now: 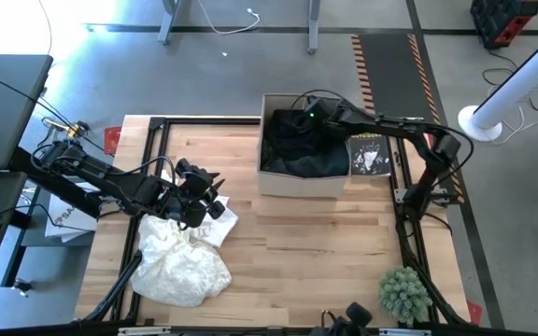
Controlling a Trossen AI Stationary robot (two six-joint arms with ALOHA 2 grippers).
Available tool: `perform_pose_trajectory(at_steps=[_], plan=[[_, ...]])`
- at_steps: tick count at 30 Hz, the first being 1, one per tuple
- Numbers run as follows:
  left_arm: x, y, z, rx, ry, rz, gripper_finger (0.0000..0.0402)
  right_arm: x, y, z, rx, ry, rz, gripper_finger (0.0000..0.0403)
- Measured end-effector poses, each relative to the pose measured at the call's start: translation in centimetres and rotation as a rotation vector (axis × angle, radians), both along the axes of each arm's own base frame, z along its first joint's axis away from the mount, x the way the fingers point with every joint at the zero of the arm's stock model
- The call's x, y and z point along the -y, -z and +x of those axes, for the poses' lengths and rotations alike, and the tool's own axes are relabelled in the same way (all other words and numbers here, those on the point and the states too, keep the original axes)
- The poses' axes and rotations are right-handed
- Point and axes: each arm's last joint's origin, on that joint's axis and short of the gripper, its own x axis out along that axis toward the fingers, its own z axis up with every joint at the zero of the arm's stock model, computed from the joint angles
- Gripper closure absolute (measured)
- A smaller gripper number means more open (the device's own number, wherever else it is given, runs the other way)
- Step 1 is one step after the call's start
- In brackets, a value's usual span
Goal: Sort clothes
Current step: Adjust the dark blue pants in the laundry organizer, then put the white underwear into the laundry organizer
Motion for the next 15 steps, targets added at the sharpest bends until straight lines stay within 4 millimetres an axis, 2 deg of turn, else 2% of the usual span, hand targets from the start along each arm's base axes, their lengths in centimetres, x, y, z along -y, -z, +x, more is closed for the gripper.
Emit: perform_pose_trajectory(at_steps=[2,4,5,7,10,15], plan=[[0.0,0.0,0.0,-0.006,0.003,0.005,0.0296,-0.6,-0.7,0.4,-0.020,-0.015,-0.029,0.0402],[0.0,0.0,0.0,-0.013,0.008,0.010,0.0296,-1.5,-2.4,0.7,-0.015,-0.042,-0.081,0.0402],[0.0,0.0,0.0,-0.016,0.009,0.011,0.0296,-2.1,-3.3,0.8,-0.015,-0.072,-0.094,0.0402],[0.0,0.0,0.0,-0.026,0.017,0.014,0.0296,-3.3,-6.5,0.9,0.067,-0.122,-0.153,0.0402],[0.1,0.2,0.0,-0.047,0.051,-0.021,0.0296,-6.0,-10.9,0.1,0.206,-0.185,-0.232,0.0402],[0.7,0.6,0.1,-0.164,0.240,-0.155,0.0296,-12.1,-15.5,-1.3,0.407,-0.350,-0.285,0.0402]])
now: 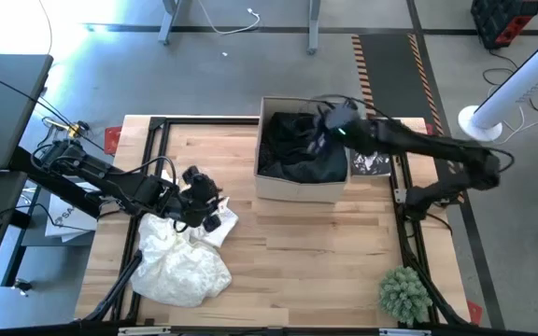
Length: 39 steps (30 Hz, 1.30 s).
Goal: Sort clothes
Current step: Put the white underwear into the laundry organizer
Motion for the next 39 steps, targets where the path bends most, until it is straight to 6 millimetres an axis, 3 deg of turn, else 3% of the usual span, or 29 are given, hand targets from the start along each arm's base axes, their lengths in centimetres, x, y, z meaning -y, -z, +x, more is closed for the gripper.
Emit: perform_pose_trajectory(at_steps=[3,6,10,14,20,23,25,27,30,35,39], plan=[[0.3,0.2,0.0,-0.054,0.085,-0.065,0.0296,-3.8,-0.7,-0.7,0.094,-0.120,-0.003,0.0402],[0.6,0.9,0.5,-0.093,0.104,-0.082,0.0296,-7.4,0.5,-1.0,0.150,-0.239,0.022,0.0402],[1.3,3.4,1.7,-0.170,0.145,-0.122,0.0296,-11.5,3.7,-1.3,0.194,-0.366,0.088,0.0402],[2.1,7.9,2.7,-0.324,0.222,-0.191,0.0296,-14.5,7.6,-1.7,0.265,-0.475,0.178,0.0402],[2.2,13.9,3.2,-0.555,0.170,-0.160,0.0296,-15.8,10.9,-2.5,0.352,-0.565,0.204,0.0402],[2.3,15.3,3.8,-0.617,0.207,-0.157,0.0311,-15.6,11.1,-2.6,0.362,-0.551,0.214,0.0402],[2.3,15.4,4.0,-0.638,0.230,-0.152,0.0342,-15.3,11.0,-2.5,0.372,-0.540,0.210,0.0402],[2.1,14.8,4.4,-0.638,0.243,-0.131,0.0382,-15.0,10.9,-2.3,0.388,-0.529,0.209,0.0402],[1.7,12.4,4.5,-0.634,0.206,-0.048,0.0392,-14.7,10.9,-2.3,0.396,-0.512,0.212,0.0402],[1.3,4.6,5.1,-0.426,0.169,0.122,0.0399,-14.5,10.9,-2.2,0.398,-0.505,0.213,0.0402],[0.5,-3.6,4.5,-0.136,0.095,0.280,0.0400,-14.6,10.9,-2.2,0.398,-0.507,0.214,0.0402]])
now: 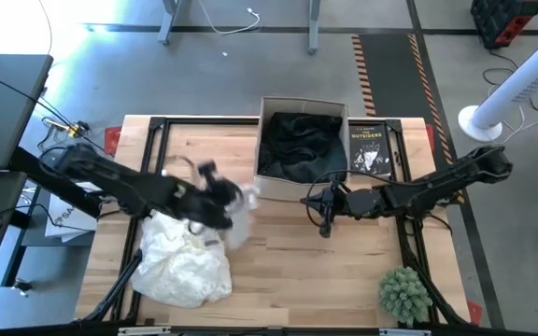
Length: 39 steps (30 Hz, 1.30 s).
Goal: Sort clothes
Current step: Put the white underwear into the laundry organizer
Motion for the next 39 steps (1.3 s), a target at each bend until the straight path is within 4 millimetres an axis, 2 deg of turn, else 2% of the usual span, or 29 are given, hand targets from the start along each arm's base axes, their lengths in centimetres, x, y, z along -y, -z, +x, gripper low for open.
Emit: perform_pose_trajectory(at_steps=[4,6,9,13,16,19,24,29,34,39], plan=[[-1.8,-7.5,-1.7,0.222,-0.171,0.272,0.0401,0.0,0.0,0.0,0.000,0.001,0.000,0.0402],[-3.0,-11.2,-2.5,0.313,-0.239,0.347,0.0401,0.0,0.0,0.0,0.000,0.001,0.000,0.0402],[-5.1,-15.6,-2.7,0.448,-0.187,0.370,0.0401,0.0,0.0,0.0,0.000,0.000,-0.001,0.0402],[-7.7,-19.1,-2.0,0.728,-0.001,0.426,0.0401,0.0,0.0,0.0,0.001,0.007,-0.005,0.0402],[-9.9,-20.4,-1.5,0.923,0.069,0.467,0.0401,0.0,0.0,0.0,0.001,0.008,-0.005,0.0402],[-11.9,-20.2,-0.3,1.009,0.135,0.415,0.0401,0.0,0.0,0.0,0.000,0.008,-0.006,0.0402],[-15.1,-17.9,2.6,1.030,0.211,0.224,0.0401,0.0,0.0,0.0,-0.006,0.008,-0.007,0.0402],[-17.8,-15.5,5.0,0.999,0.212,0.068,0.0401,0.1,0.1,0.0,-0.014,0.008,-0.010,0.0402],[-19.6,-11.7,7.6,0.836,0.191,-0.064,0.0401,0.1,0.2,-0.1,-0.025,0.008,-0.011,0.0402],[-20.6,-5.7,10.4,0.511,0.136,-0.167,0.0401,0.1,0.2,-0.1,-0.028,0.008,-0.012,0.0402]])
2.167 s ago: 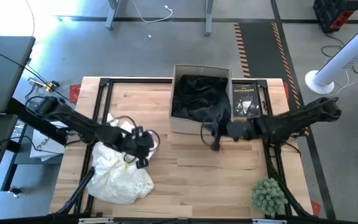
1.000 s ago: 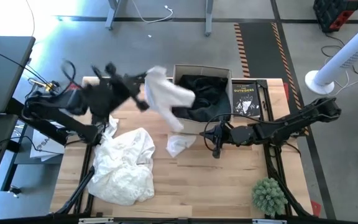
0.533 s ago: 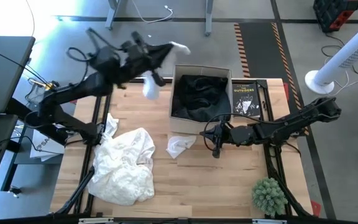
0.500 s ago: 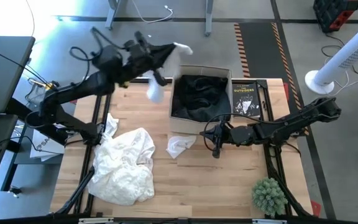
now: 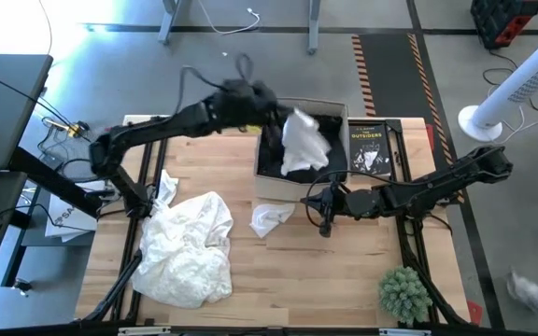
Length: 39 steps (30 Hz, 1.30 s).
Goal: Sort clothes
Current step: Put the white underwear into the laundry organizer, then put the right white sock into the laundry organizer
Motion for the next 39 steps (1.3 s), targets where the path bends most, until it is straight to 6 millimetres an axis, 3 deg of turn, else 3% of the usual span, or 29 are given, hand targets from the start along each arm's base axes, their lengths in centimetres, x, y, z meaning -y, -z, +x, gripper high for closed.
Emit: perform_pose_trajectory(at_steps=[7,12,17,23,27,30,34,39], plan=[[-0.3,6.2,1.8,-0.318,0.016,-0.115,0.0401,0.0,0.0,0.0,0.000,0.000,0.000,0.0402],[0.5,7.9,2.4,-0.405,0.055,-0.153,0.0392,0.0,0.0,0.0,0.000,-0.001,-0.001,0.0402],[1.2,6.6,2.2,-0.396,0.044,-0.130,0.0343,0.0,0.0,0.0,0.000,0.000,0.000,0.0402],[1.2,2.0,1.5,-0.389,-0.038,-0.084,0.0268,0.0,0.0,0.0,0.002,0.000,0.002,0.0402],[1.1,0.0,1.7,-0.290,-0.092,-0.040,0.0251,0.0,0.0,0.0,0.001,0.001,0.001,0.0402],[1.0,0.3,2.4,-0.261,-0.015,-0.042,0.0254,0.0,0.0,0.0,0.002,0.001,0.001,0.0402],[0.2,4.0,4.6,-0.351,0.001,-0.096,0.0270,0.0,0.0,0.0,0.002,0.001,0.001,0.0402],[-1.6,11.9,7.9,-0.502,-0.058,-0.182,0.0290,0.0,0.0,0.0,0.004,0.004,0.009,0.0402]])
